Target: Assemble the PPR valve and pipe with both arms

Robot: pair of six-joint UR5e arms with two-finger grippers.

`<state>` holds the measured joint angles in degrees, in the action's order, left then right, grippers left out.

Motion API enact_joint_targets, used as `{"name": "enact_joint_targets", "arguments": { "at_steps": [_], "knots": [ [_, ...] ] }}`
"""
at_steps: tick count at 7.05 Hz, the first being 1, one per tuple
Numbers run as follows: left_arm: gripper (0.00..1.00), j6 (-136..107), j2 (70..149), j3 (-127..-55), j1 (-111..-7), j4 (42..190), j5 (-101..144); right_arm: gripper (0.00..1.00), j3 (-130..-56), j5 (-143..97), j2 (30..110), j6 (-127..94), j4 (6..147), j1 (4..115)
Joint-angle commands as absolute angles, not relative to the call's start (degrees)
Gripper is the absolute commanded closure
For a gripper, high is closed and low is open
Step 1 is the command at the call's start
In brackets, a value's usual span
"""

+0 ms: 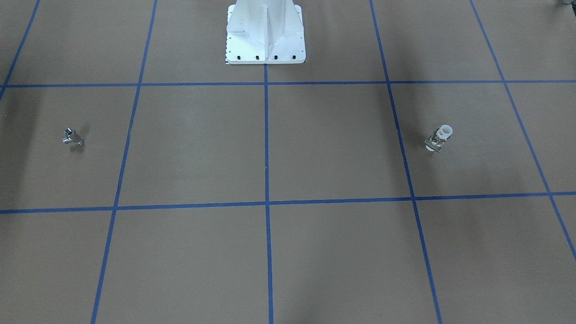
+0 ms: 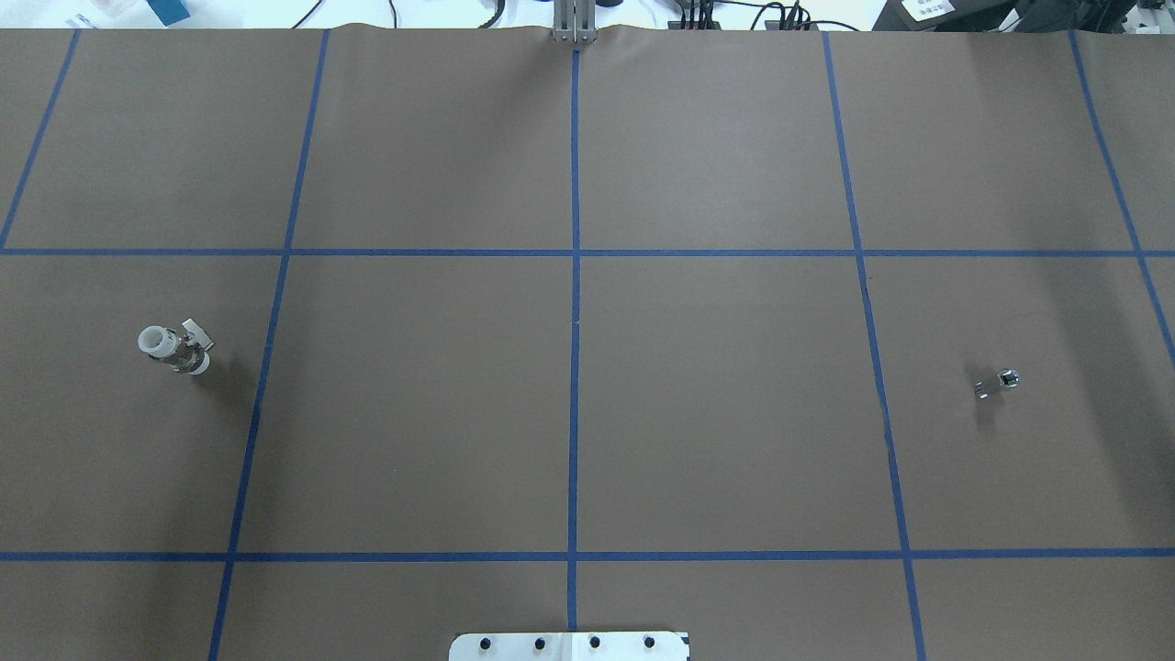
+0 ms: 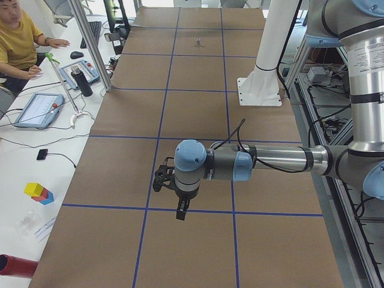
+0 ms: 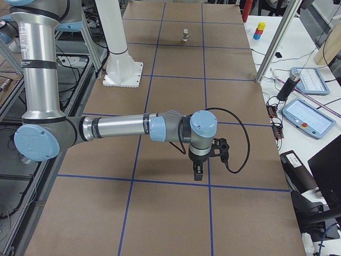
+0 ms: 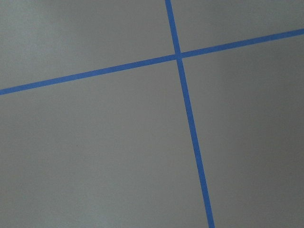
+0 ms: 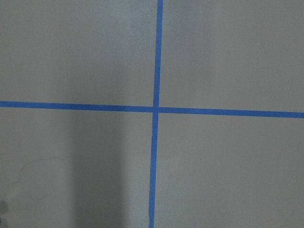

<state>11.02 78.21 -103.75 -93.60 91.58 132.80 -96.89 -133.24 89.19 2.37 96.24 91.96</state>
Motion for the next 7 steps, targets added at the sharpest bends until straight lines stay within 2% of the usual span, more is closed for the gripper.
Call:
{"name": "enact_joint_targets", "arguments": {
  "at_steps": [1, 5, 7],
  "knots": [
    [0.00, 11.1, 78.2, -103.8, -93.6, 91.7, 132.8, 0.00, -96.9, -133.3, 89.2, 2.4, 96.3, 91.8],
    [0.00, 11.0, 78.6, -103.9, -92.5, 92.5, 133.5, 0.00, -96.9, -133.4, 89.3, 2.5, 96.3, 91.8],
    [0.00, 10.3, 79.7, -103.9, -88.5, 96.2, 134.4, 0.00, -96.9, -133.3, 89.3, 2.5, 96.2, 91.8]
  ]
}}
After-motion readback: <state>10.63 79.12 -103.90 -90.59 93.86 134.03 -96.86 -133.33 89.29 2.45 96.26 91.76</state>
